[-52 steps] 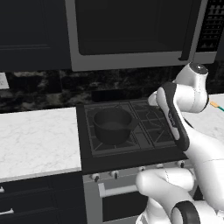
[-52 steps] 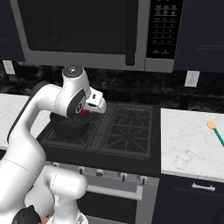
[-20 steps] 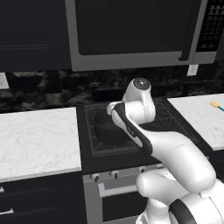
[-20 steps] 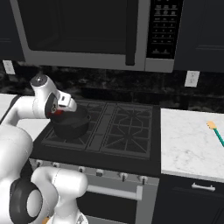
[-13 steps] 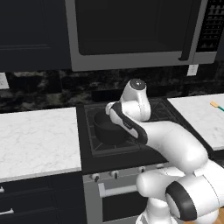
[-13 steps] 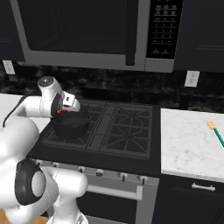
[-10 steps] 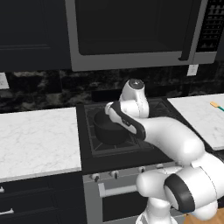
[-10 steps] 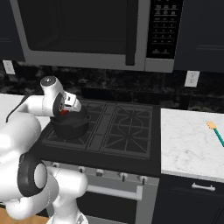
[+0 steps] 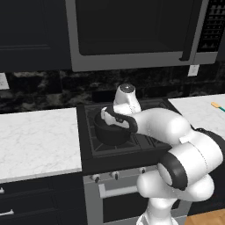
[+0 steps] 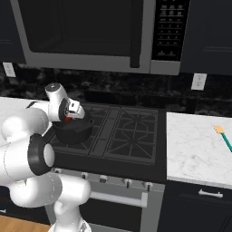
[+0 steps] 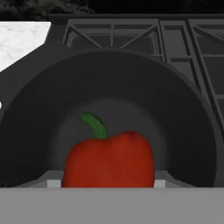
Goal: Put the lime and bell pepper in the pot. Retrieve the spatula and lightly stir the vegetables in the pot.
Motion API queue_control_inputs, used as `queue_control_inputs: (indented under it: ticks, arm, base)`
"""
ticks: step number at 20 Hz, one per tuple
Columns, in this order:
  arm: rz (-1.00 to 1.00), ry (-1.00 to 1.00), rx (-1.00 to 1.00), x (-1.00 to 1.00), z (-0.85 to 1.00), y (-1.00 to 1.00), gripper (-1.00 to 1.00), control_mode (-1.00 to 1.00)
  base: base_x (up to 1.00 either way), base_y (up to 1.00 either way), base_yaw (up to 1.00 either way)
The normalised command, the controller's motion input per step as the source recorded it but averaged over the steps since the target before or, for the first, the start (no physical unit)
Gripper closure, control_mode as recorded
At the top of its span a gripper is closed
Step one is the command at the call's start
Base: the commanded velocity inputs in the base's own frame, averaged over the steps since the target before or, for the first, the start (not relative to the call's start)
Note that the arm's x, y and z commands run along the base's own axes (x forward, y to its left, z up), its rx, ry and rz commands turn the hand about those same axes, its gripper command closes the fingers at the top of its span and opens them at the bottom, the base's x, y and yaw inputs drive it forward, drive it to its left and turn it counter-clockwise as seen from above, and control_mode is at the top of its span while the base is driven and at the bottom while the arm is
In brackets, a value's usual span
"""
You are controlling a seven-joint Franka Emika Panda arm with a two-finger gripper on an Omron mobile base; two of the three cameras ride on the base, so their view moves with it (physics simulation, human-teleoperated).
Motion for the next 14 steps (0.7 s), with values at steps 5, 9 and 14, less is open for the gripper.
queue_control_inputs:
  ticks: [5, 9, 14]
  arm:
    - [0.0, 0.08, -0.05, 0.31, -0.4, 0.11, 1.0, -1.0]
    - [0.0, 0.08, -0.02, 0.17, -0.23, 0.02, 1.0, -1.0]
    - [0.0, 0.03, 0.0, 0.0, -0.1, 0.0, 1.0, -1.0]
  base:
    - [0.0, 0.0, 0.0]
    - [0.0, 0.0, 0.0]
    - [0.0, 0.0, 0.0]
